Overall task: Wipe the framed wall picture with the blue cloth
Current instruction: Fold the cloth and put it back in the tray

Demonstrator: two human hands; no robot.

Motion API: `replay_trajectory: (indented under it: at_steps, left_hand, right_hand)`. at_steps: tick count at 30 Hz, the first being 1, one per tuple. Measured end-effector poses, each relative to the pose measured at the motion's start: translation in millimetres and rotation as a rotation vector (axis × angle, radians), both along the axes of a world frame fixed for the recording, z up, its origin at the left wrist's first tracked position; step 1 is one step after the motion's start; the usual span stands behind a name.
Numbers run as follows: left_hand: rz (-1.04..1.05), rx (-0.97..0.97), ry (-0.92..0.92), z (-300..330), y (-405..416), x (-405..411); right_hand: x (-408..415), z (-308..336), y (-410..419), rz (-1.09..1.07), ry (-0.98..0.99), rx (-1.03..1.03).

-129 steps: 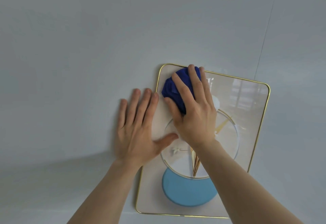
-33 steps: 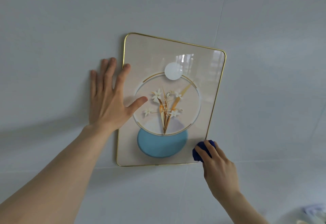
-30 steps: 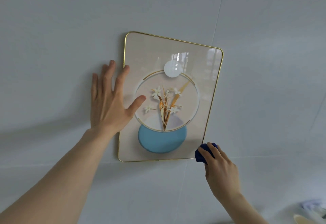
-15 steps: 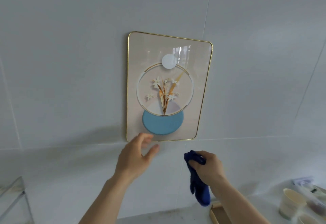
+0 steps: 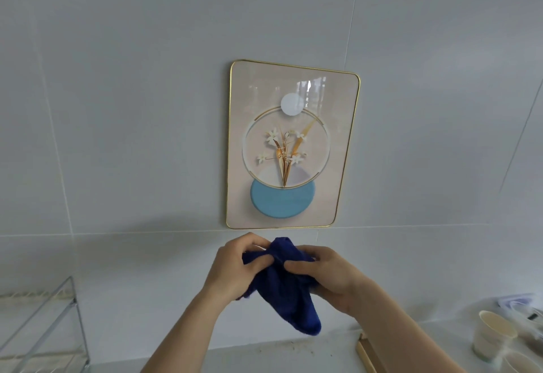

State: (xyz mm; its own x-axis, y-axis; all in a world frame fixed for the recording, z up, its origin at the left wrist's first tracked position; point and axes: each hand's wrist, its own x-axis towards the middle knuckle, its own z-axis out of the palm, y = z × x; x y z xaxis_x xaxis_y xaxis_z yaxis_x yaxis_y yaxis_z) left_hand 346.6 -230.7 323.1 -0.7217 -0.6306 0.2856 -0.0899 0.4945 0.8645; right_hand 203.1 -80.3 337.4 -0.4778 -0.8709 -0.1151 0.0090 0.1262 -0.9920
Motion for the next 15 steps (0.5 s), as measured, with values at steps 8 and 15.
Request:
replay_trajectory:
  at_steps: [8, 15]
  left_hand:
    - [-0.001, -0.156, -0.087, 11.8, -16.3, 8.8]
    - [0.064, -0.248, -0.156, 4.7, -14.6, 0.3]
  right_hand:
    - [-6.7, 22.6, 8.0, -0.075, 0.512, 0.126]
    - [-32.6, 17.1, 9.8, -0.111, 0.864, 0.336]
